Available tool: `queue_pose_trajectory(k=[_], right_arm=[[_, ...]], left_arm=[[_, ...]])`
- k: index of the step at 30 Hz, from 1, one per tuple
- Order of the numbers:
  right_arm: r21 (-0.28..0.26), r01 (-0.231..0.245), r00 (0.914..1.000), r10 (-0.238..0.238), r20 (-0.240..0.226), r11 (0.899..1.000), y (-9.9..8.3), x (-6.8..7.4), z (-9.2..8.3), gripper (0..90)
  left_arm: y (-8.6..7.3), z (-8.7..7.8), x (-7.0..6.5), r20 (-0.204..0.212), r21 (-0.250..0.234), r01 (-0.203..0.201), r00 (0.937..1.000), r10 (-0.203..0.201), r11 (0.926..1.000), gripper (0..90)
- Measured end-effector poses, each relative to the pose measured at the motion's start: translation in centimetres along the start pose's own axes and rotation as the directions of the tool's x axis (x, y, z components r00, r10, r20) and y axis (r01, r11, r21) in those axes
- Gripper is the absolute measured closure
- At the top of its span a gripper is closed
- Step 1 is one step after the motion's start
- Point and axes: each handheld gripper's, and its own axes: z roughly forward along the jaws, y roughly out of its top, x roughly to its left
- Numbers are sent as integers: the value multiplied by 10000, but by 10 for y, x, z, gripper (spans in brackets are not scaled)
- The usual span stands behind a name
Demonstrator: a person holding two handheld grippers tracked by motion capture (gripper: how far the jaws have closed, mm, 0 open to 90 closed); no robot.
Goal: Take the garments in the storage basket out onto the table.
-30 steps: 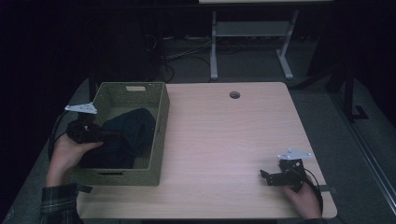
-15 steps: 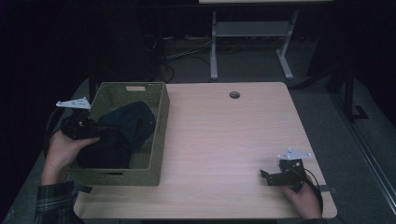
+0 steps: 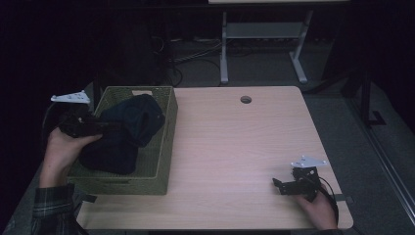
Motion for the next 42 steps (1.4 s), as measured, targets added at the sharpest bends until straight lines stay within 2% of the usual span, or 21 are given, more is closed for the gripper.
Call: queue_pose_trajectory(k=[15,23,32,42], right_arm=[[1,2,10000,-2,-1,10000,0,0,0,24],[0,5,10000,-5,-1,10000,0,0,0,24],[1,7,10000,-7,-1,10000,0,0,0,24],[2,2,10000,-2,-1,10000,0,0,0,24]], left_arm=[[36,-12,-15,174,-410,-443,9988,450,9982,798],[48,-13,-21,361,-626,-573,9976,596,9964,798],[60,-4,-31,661,-765,-696,9950,747,9946,798],[75,12,-45,1071,-717,-987,9886,1061,9925,798]])
